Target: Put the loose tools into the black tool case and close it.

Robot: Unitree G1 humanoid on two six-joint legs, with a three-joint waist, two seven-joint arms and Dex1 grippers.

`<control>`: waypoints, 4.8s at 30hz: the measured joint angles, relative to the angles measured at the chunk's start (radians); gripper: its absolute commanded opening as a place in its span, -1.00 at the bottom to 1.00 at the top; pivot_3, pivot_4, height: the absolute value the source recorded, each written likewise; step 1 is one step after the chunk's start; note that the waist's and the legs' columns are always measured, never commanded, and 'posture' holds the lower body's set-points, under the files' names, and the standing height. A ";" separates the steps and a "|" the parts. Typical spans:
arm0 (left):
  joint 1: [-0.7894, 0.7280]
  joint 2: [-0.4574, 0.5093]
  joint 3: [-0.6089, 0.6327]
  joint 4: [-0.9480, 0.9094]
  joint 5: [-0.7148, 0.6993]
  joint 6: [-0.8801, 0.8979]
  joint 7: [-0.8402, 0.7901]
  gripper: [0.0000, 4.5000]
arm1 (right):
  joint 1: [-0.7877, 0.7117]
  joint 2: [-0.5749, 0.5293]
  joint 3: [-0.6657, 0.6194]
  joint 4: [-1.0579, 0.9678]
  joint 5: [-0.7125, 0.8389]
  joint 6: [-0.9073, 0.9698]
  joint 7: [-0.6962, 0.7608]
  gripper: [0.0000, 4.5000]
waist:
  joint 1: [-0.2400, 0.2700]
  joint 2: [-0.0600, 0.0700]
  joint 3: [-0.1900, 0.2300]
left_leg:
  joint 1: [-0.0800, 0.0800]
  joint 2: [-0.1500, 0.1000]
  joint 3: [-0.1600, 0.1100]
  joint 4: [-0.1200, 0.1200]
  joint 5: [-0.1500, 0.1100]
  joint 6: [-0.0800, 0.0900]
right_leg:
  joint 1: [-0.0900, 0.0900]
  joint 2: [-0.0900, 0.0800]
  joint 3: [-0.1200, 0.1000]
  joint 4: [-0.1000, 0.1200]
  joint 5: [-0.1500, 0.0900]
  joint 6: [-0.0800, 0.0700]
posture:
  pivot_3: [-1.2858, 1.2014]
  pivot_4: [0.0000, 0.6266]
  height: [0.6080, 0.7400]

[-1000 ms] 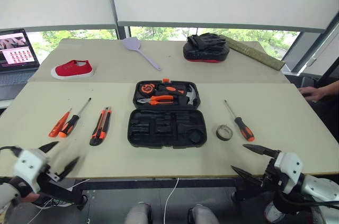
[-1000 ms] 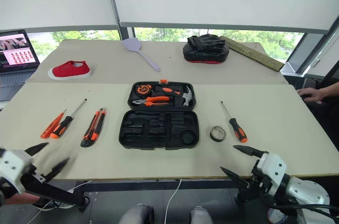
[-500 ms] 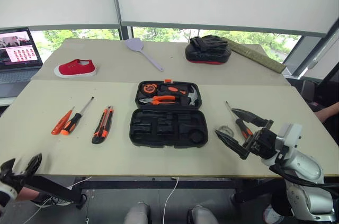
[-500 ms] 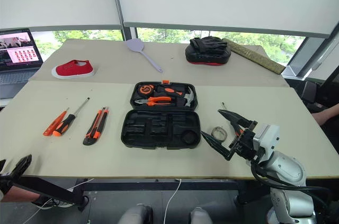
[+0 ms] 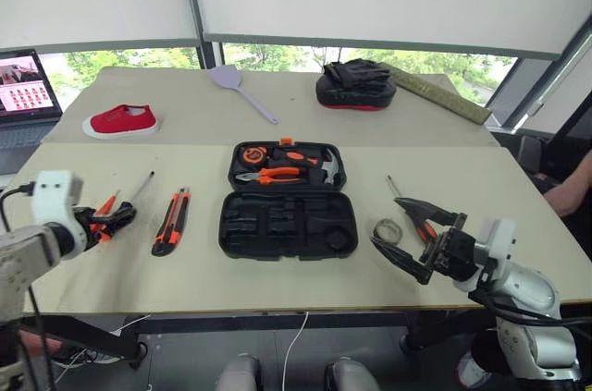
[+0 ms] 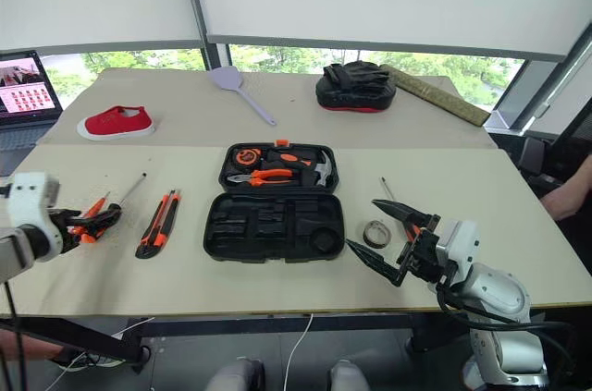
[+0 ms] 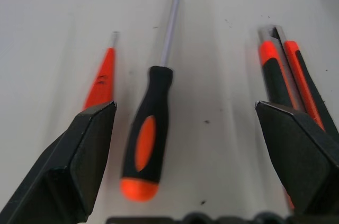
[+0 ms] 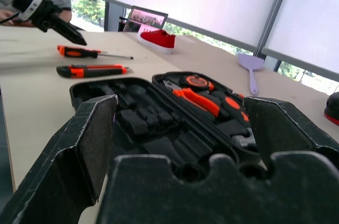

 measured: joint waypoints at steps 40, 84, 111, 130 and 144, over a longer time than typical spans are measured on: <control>-0.257 -0.023 -0.357 0.163 0.239 -0.747 -0.846 -0.58 | -0.049 -0.152 -0.030 -0.097 0.092 0.077 0.068 1.00 | 0.020 0.000 0.000 | -0.002 -0.001 0.001 0.003 0.001 0.001 | 0.001 -0.002 0.000 -0.001 -0.002 -0.009 | 0.03 -0.52 1.00; -0.492 -0.486 -0.511 0.554 0.487 -0.775 -0.643 -0.99 | 0.076 -0.129 -0.090 -0.051 0.060 0.141 -0.014 1.00 | 0.008 0.000 0.000 | -0.011 -0.001 -0.004 0.017 0.000 0.005 | 0.000 0.003 0.002 0.002 0.003 0.006 | 0.03 -0.52 1.00; -0.084 -0.290 -0.325 0.128 0.151 -0.963 -1.008 0.96 | 0.476 0.000 -0.388 0.015 -0.146 0.142 -0.354 1.00 | 0.009 0.009 -0.006 | -0.009 -0.001 -0.005 0.013 0.000 0.005 | 0.001 0.002 0.002 0.000 -0.002 -0.004 | 0.03 -0.52 1.00; 0.167 -0.293 -0.260 -0.235 -0.060 -0.868 -0.929 0.96 | -0.045 -0.373 -0.092 -0.020 -0.090 0.867 -0.399 1.00 | 0.010 0.016 -0.010 | -0.004 -0.002 -0.002 0.012 -0.001 0.007 | 0.001 0.004 0.011 -0.001 -0.003 -0.002 | 0.03 -0.52 1.00; 0.179 -0.266 -0.251 -0.172 -0.027 -0.913 -0.962 1.00 | -0.369 -0.286 0.157 0.289 -0.194 0.968 -0.388 0.26 | 0.005 0.015 -0.010 | -0.009 -0.003 0.000 0.014 -0.003 0.010 | -0.001 0.005 0.014 -0.001 0.001 0.003 | 0.03 -0.52 1.00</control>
